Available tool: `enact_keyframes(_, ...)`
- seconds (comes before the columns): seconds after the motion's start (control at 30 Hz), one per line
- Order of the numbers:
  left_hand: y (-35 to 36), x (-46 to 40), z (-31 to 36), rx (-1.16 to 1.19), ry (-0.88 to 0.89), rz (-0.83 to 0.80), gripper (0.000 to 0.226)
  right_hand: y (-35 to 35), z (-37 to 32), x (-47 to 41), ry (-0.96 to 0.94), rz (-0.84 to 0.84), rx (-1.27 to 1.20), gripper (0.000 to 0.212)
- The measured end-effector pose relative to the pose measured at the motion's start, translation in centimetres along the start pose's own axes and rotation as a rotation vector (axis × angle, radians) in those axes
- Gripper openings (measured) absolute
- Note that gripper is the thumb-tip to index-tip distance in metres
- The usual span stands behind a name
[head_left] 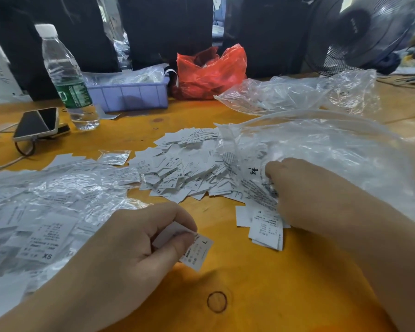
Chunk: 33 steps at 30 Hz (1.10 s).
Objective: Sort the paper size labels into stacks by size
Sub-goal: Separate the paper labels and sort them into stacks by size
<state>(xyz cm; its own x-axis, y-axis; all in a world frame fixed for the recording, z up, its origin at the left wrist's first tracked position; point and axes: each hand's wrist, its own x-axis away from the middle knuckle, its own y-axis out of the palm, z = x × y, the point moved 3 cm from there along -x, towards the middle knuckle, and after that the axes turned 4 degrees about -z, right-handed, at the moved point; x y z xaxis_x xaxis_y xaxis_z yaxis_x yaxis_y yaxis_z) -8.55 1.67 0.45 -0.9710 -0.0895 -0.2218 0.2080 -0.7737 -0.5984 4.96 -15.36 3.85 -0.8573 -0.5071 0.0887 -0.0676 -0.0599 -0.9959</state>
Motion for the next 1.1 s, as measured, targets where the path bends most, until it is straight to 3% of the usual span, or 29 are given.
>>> enact_keyframes(0.23,0.9,-0.1,-0.6,0.008,-0.001,0.078,0.002,-0.2,0.8,0.1,-0.018,0.216,-0.171,0.048)
enact_keyframes(0.33,0.3,-0.2,-0.8,-0.095,0.020,0.022,0.003,-1.5,0.9,0.3,-0.192,0.429,-0.379,0.051)
enact_keyframes(0.4,-0.2,0.0,-0.9,-0.144,0.021,0.016,0.003,-2.6,0.3,0.9,-0.321,0.487,-0.628,0.047)
enact_keyframes(0.53,-1.1,0.3,-0.2,-0.131,0.032,0.065,0.005,-3.7,-2.3,1.4,-0.533,0.319,-1.092,0.045)
enact_keyframes(0.67,-2.2,0.6,0.4,-0.130,0.002,0.083,0.013,-4.4,-5.8,0.4,-0.642,0.118,-1.260,0.046)
enact_keyframes(0.8,-3.3,0.5,0.2,0.028,-0.076,0.152,0.027,-4.1,-9.1,-1.3,-0.677,-0.120,-1.428,0.046)
enact_keyframes(1.03,-4.2,0.0,-1.5,0.189,-0.237,0.218,0.011,-0.9,-9.0,-3.4,-0.543,-0.105,-1.557,0.037)
enact_keyframes(1.1,-4.6,-0.1,-1.9,0.228,-0.263,0.248,0.021,0.1,-8.7,-3.8,-0.474,-0.125,-1.610,0.036)
